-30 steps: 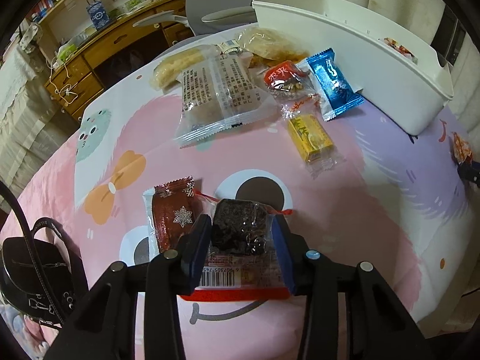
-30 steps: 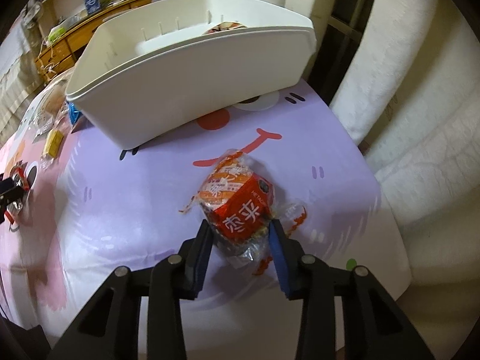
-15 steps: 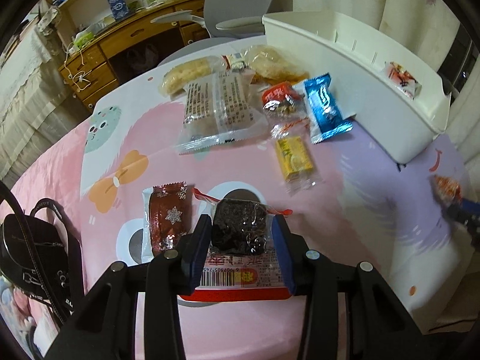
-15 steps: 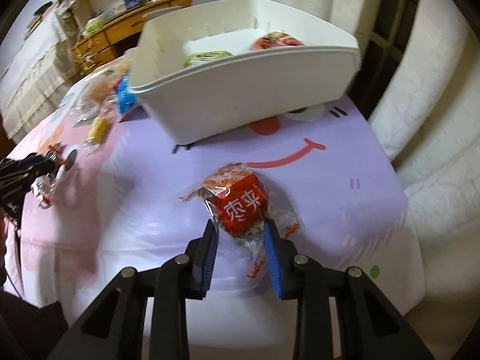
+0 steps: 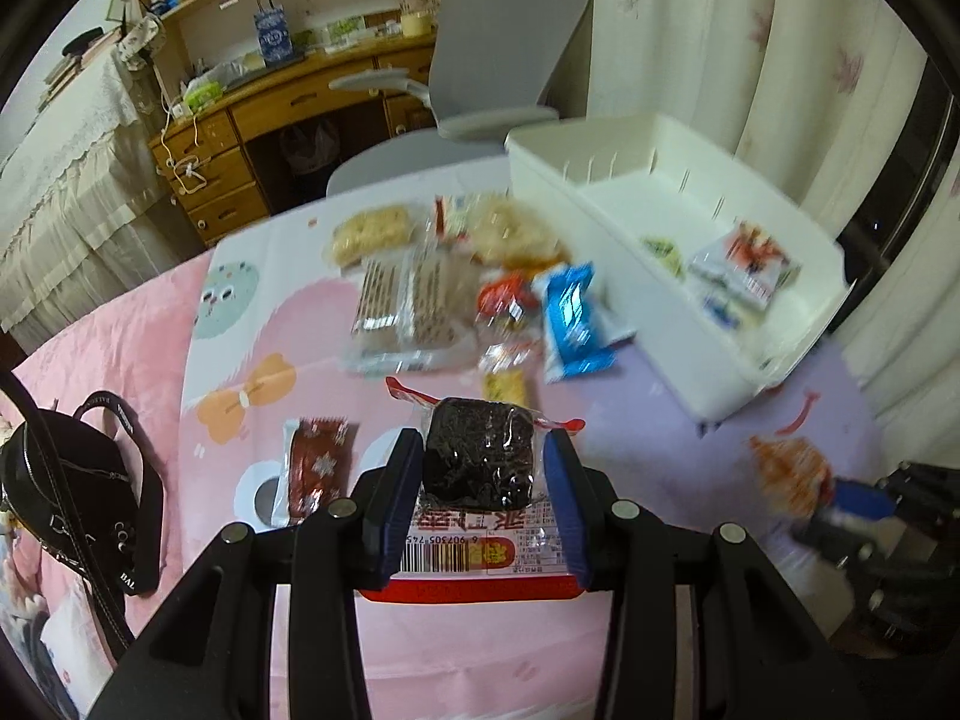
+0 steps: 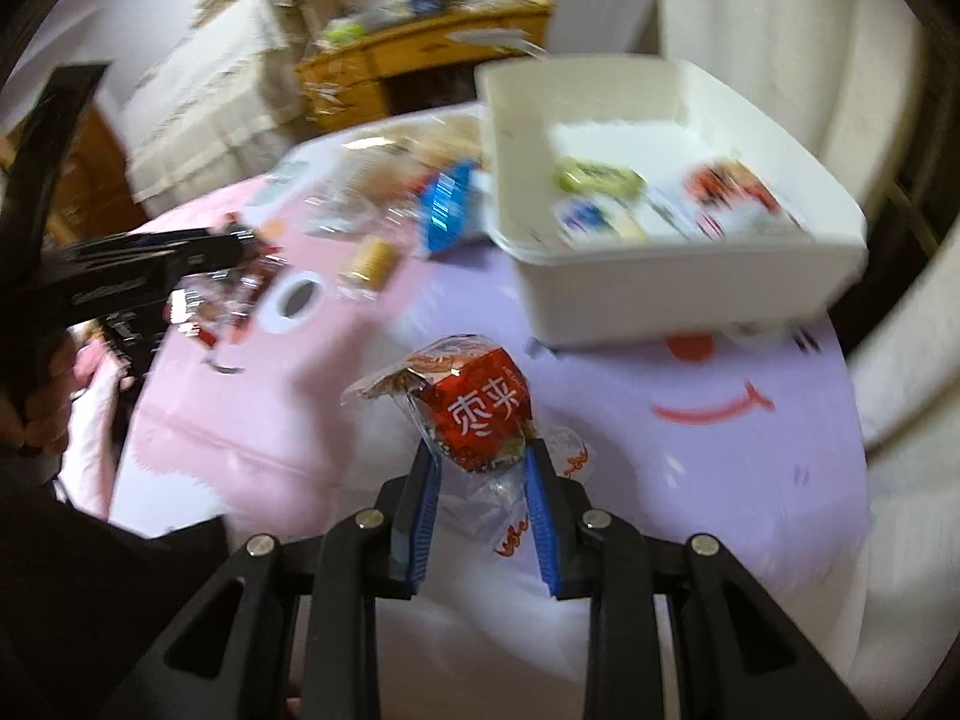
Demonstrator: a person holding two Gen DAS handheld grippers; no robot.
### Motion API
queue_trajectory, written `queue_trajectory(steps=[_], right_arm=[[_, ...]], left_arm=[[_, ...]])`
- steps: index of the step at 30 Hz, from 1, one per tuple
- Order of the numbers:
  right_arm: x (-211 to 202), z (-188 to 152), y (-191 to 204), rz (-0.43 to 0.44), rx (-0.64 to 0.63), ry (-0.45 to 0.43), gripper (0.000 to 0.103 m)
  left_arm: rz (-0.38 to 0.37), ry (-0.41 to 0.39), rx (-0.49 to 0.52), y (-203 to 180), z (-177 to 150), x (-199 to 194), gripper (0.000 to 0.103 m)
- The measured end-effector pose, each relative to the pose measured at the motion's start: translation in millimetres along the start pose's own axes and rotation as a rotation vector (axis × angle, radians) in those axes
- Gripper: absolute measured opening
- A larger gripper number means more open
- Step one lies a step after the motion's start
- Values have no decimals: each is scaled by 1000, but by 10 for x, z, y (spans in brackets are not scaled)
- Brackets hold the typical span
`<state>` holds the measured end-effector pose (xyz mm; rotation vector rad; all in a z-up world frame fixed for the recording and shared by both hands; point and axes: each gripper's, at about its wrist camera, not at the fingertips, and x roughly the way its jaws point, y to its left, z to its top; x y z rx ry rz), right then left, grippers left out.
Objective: Organize snacks
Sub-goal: 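Carry the chocolate packet with the left gripper while the right gripper carries the red cake into the tray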
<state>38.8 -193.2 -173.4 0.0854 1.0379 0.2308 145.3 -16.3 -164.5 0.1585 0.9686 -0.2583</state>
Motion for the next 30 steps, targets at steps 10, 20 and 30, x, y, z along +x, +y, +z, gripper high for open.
queue_trajectory(steps=[10, 20, 30], right_arm=[[-411, 303, -80, 42, -114, -112, 27], [-788, 660, -503, -20, -93, -217, 27], [-928, 919, -949, -87, -32, -217, 28]], left_arm=[[-91, -45, -7, -486, 492, -328, 40], [-151, -140, -24, -1044, 919, -491, 40], [-189, -186, -69, -1299, 1178, -399, 40]])
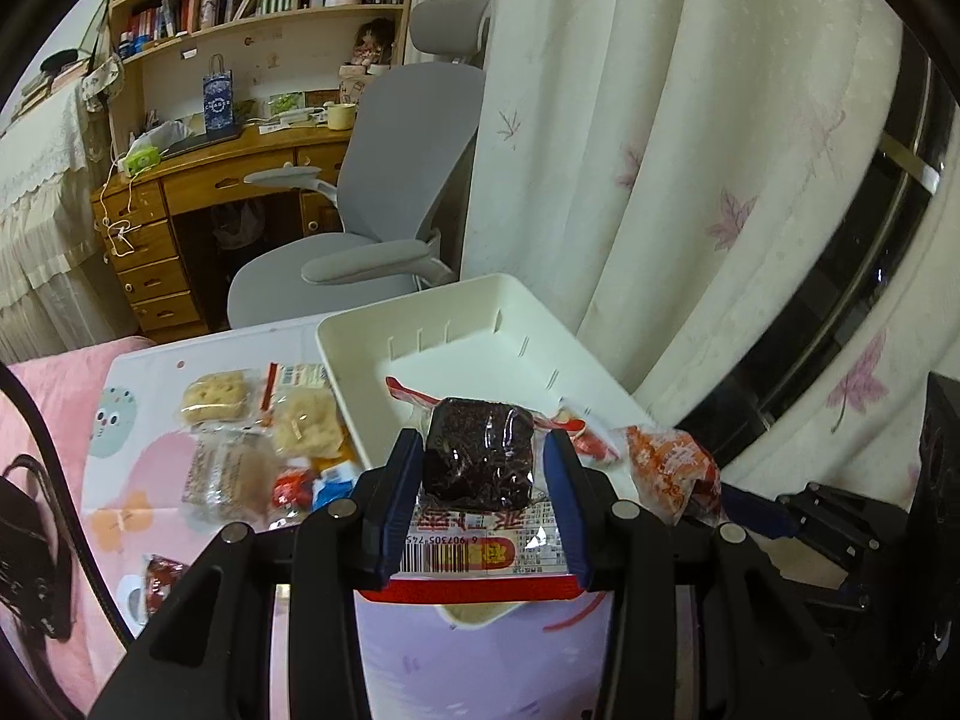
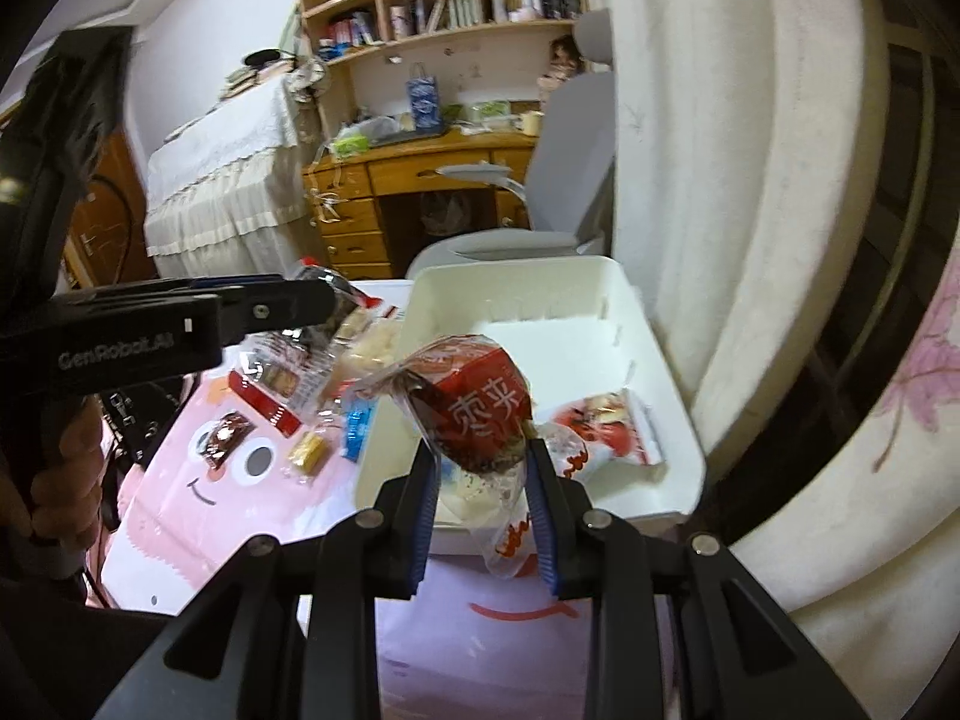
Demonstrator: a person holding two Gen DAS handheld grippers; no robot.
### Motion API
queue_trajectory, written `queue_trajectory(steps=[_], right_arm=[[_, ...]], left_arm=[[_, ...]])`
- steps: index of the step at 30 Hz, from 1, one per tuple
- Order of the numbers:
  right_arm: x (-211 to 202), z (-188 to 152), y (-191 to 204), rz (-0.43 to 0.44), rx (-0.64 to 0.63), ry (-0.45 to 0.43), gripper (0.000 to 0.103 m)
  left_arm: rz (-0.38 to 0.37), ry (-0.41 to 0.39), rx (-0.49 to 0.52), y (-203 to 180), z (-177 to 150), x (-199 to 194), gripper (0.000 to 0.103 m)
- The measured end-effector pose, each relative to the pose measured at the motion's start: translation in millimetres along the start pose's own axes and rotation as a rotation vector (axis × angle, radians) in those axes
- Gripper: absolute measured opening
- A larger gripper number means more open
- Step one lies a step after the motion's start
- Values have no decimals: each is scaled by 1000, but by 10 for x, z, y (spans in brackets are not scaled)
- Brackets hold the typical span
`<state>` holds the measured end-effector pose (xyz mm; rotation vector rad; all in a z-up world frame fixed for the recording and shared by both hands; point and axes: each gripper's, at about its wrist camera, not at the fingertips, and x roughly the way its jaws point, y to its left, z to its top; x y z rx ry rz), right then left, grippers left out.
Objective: Organize snacks
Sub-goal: 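Carry the chocolate packet with the left gripper while the right gripper carries the red cake into the tray, then move the left gripper to the brown snowflake packet while the right gripper approaches the yellow packet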
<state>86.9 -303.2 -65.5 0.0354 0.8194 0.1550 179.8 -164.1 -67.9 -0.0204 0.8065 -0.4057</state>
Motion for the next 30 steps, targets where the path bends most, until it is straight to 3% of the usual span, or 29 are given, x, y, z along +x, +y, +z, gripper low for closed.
queue_trajectory(steps=[4, 5, 6, 10, 12, 13, 14, 20, 30], right_arm=[[45, 72, -139, -17, 17, 26, 27], [53, 91, -172, -15, 22, 28, 18], [63, 108, -188, -14, 29, 32, 15], [133, 198, -257, -22, 40, 47, 15], [163, 205, -266, -19, 46, 58, 15], [180, 200, -270, -11, 52, 69, 15], [196, 190, -270, -2, 59, 80, 15], [273, 110, -231, 18, 91, 121, 15], [410, -151, -100, 65, 193, 229, 16]], left_arm=[[-22, 4, -47, -17, 35, 112, 40], [-29, 3, -56, -24, 42, 140, 40], [-32, 2, -62, -32, 45, 164, 40], [-42, 44, -88, -41, 37, 273, 41], [-62, 56, -101, -27, 29, 282, 48], [-66, 59, -102, -14, 20, 263, 62], [-54, 54, -106, -5, 14, 241, 69], [-46, 56, -136, 103, -53, 151, 74], [-21, 147, -204, 419, -357, 116, 76]])
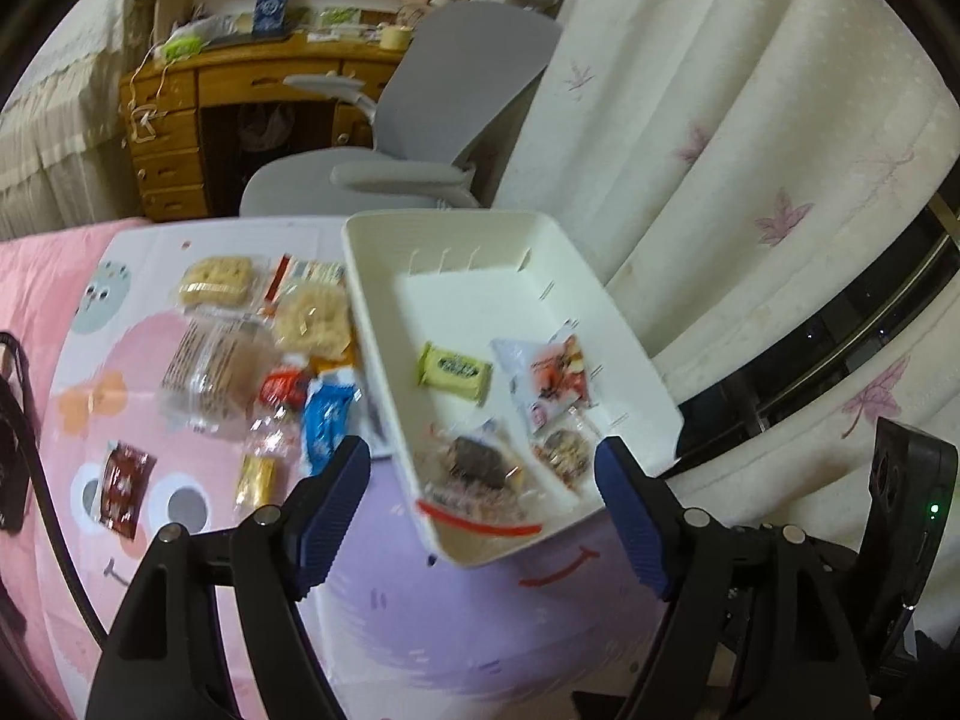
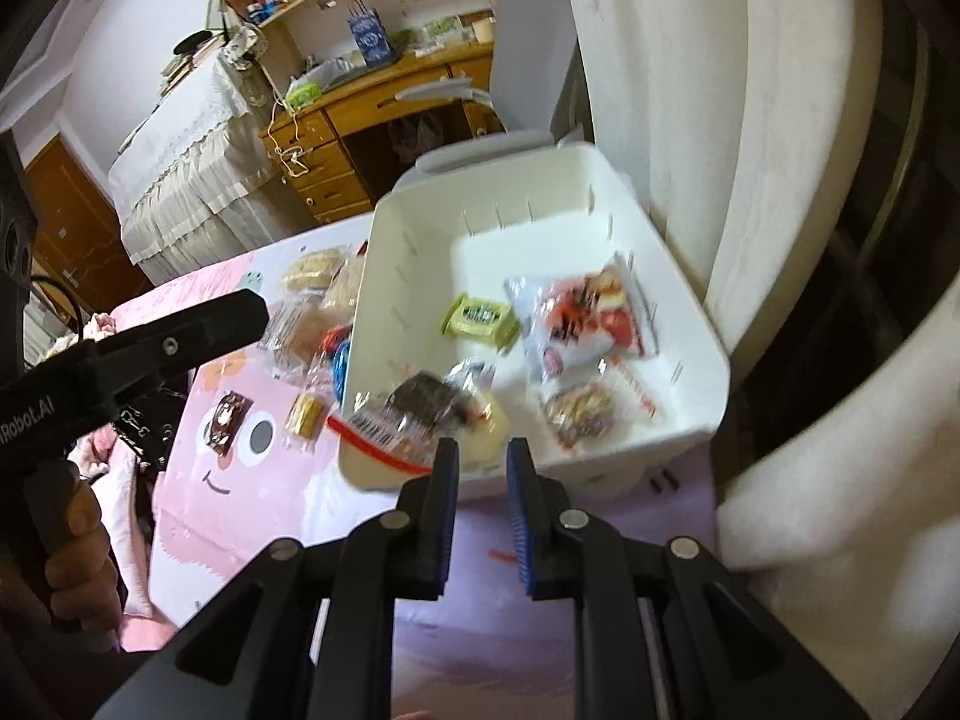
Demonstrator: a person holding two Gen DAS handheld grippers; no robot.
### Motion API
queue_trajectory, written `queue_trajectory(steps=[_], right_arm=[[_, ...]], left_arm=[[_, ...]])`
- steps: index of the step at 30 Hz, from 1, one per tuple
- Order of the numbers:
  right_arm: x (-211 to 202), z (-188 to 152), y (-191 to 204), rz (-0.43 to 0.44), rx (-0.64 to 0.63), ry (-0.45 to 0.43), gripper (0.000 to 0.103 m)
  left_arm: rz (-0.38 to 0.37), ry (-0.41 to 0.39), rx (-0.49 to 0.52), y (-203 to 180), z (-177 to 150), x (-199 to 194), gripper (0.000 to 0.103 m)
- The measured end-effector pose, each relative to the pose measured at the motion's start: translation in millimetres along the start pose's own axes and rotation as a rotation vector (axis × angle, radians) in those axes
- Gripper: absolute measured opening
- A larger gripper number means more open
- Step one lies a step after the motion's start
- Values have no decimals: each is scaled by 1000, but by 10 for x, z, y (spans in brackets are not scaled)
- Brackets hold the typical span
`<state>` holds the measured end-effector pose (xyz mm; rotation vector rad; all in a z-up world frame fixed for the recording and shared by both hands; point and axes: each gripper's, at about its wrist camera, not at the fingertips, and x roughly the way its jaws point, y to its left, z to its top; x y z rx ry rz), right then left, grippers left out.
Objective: Organize snacks
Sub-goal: 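Move the left gripper to the brown snowflake packet while the right gripper approaches the yellow packet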
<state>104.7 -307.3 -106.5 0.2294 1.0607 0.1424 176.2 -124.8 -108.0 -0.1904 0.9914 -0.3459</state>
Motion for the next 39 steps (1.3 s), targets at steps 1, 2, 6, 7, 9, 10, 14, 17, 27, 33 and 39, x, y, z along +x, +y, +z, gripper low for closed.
queue_trajectory(steps=[1, 2, 6, 7, 9, 10, 14, 17, 27, 33, 39], right_arm=[[19, -18, 15, 3, 10, 12, 17], [45, -37, 28, 7, 26, 31, 18], [96, -127, 100, 22, 75, 70, 31], [107, -149, 125, 23, 86, 76, 33], [152, -197, 193, 24, 111, 95, 36], [174, -216, 219, 25, 121, 104, 37], [310, -311, 392, 26, 177, 148, 37], [426, -391, 527, 16, 211, 187, 39], [708, -684, 1209, 4, 329, 240, 43], [850, -885, 1605, -18, 369, 246, 44], [957, -1056, 1871, -36, 393, 248, 44]], left_arm=[[6, 12, -2, 40, -23, 1, 76], [15, 25, -6, 100, -59, -1, 76], [47, 49, -45, 395, -209, -52, 76], [54, 60, -57, 484, -254, -62, 76], [72, 75, -83, 687, -347, -113, 76], [77, 81, -92, 769, -383, -136, 76], [108, 106, -118, 1160, -560, -278, 76], [123, 129, -128, 1417, -648, -370, 76], [138, 178, -76, 2140, -707, -657, 76], [95, 218, -27, 2440, -732, -692, 76], [69, 263, 3, 2645, -753, -625, 77]])
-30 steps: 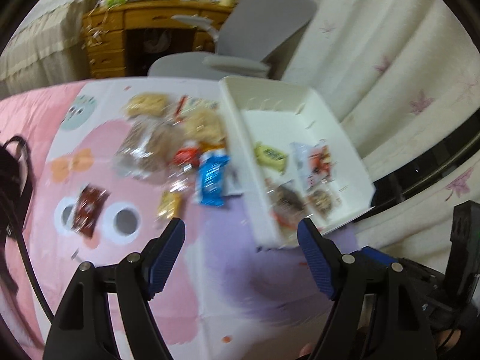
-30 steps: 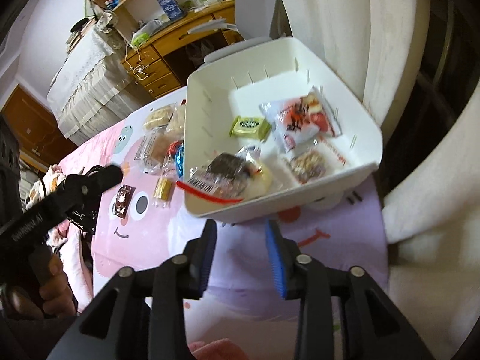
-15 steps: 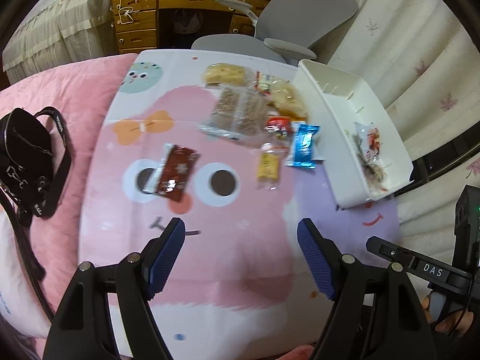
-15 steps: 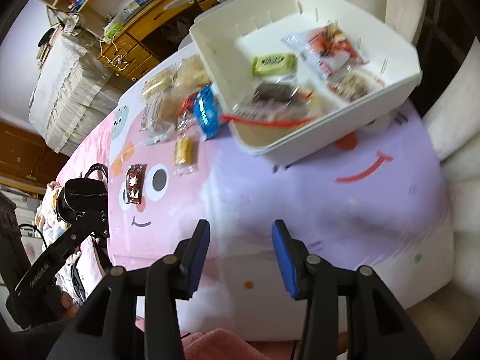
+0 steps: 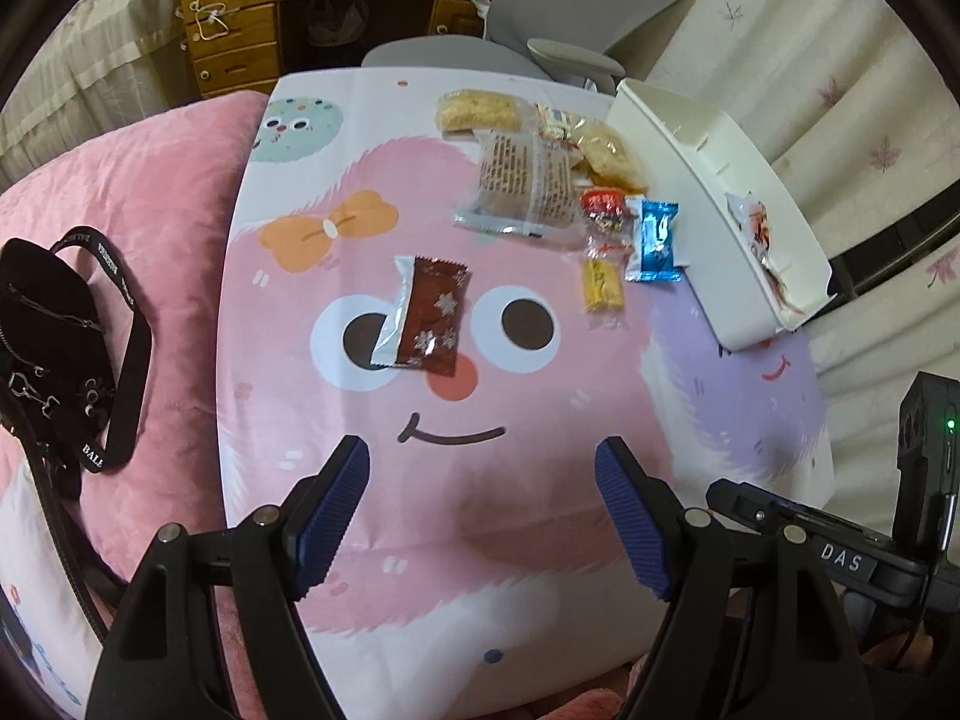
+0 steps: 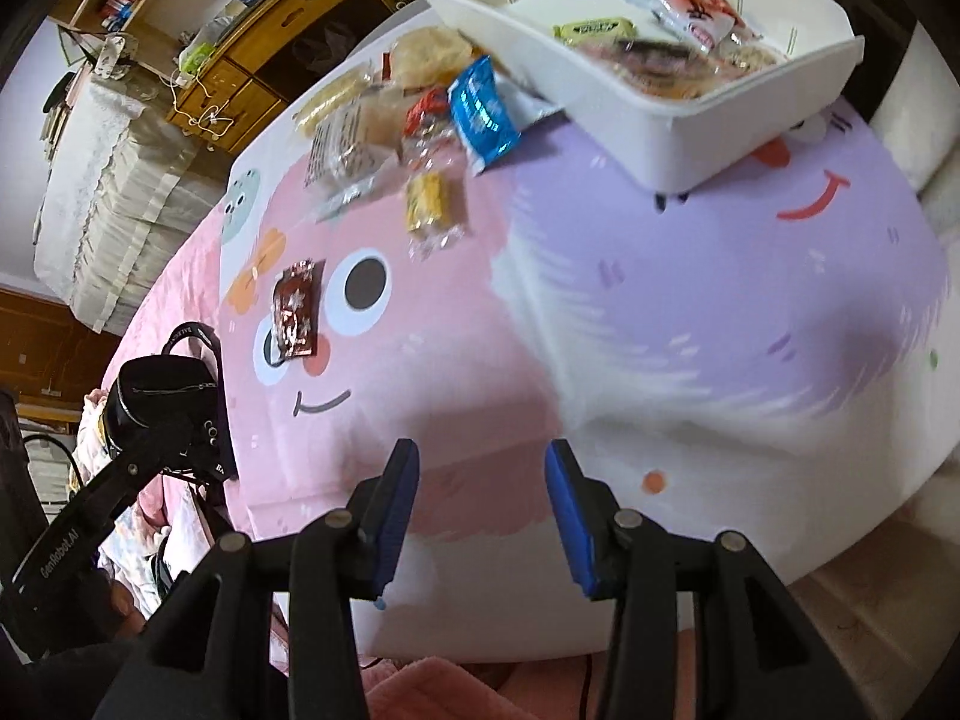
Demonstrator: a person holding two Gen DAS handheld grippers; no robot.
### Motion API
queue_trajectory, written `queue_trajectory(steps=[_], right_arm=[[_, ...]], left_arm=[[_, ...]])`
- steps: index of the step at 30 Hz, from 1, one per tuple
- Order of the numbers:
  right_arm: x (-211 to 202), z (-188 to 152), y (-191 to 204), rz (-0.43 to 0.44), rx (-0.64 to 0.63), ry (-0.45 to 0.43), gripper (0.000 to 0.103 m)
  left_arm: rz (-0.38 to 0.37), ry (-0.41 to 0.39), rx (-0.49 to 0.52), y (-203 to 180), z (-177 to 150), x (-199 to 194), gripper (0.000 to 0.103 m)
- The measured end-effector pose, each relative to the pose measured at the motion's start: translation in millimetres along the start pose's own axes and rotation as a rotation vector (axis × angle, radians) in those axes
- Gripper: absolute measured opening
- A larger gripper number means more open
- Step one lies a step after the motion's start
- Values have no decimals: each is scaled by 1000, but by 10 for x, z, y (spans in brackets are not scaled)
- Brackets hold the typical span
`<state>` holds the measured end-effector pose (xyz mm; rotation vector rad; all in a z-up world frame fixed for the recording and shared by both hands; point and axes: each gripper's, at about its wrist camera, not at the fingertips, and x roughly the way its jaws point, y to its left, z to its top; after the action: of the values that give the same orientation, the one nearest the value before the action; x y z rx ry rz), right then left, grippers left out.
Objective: Organize snacks
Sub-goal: 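Move the left gripper to the brown snowflake packet while the right gripper approaches the yellow packet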
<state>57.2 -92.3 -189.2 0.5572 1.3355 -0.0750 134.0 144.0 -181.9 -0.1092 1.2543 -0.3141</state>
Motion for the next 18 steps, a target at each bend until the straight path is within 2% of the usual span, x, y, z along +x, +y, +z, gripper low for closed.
queue_trajectory(steps=[7, 12, 18], right_arm=[[78, -92, 155, -40, -26, -3, 44], [161, -5, 257, -53, -80, -5, 44], [328, 237, 376, -37, -148, -22, 44]], left_arm=[[-16, 50, -43, 141, 46, 180, 77], [4, 78, -74, 198, 130, 333, 77], [33, 111, -47, 174, 327, 533, 77]])
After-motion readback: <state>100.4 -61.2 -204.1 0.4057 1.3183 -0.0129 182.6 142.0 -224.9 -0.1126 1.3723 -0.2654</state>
